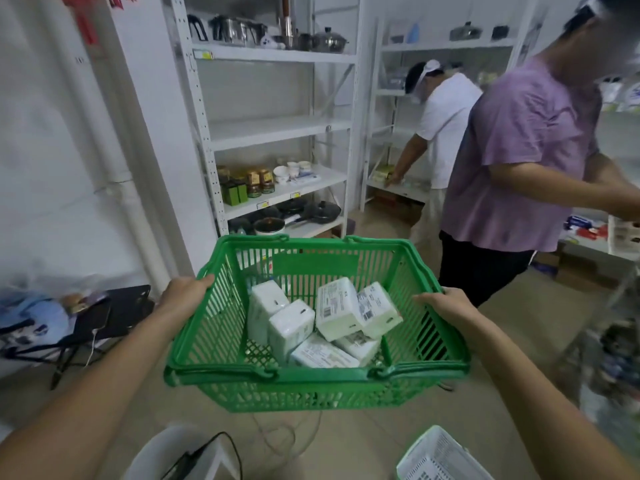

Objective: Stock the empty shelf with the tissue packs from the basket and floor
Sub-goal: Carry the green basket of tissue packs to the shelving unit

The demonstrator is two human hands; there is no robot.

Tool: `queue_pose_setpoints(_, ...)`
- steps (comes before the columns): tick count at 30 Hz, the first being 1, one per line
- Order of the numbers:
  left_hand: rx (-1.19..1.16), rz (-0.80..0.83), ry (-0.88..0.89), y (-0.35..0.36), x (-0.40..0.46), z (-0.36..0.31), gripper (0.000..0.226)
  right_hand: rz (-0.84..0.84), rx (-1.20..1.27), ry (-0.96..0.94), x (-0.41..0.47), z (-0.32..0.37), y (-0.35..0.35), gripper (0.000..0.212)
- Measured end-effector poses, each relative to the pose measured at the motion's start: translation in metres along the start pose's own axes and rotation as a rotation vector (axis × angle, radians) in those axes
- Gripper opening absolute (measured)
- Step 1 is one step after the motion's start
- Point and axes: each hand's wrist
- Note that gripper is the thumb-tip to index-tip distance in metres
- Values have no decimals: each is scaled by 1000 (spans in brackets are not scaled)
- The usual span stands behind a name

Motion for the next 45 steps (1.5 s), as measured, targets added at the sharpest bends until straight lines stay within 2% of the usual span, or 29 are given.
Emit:
queue_pose_setpoints(9,173,-34,61,78,74,-1,52,24,-62,134,83,-64,47,19)
queue_pose_setpoints(12,229,-28,84,106,101,1,36,38,-56,205,105,-86,65,24)
queue_pose_setpoints(18,209,24,43,146,150,-2,46,3,-93,267,154,-102,85,28)
queue_pose_setpoints(29,178,42,42,221,236,-73,40,-38,-135,274,285,-99,86,16)
queue_pose_setpoints(38,174,14,-1,279,310,-135,43,40,-68,331,416,-103,91,30)
queue_pose_setpoints(45,172,19,-59,310,387,-169,45,53,-39,366,504,-100,123,37)
Point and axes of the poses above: each hand's wrist, its own x-axis towards the middle knuckle, its own y-axis out of the palm, z = x × y, and after that the axes turned 13 degrees about -y, right-handed
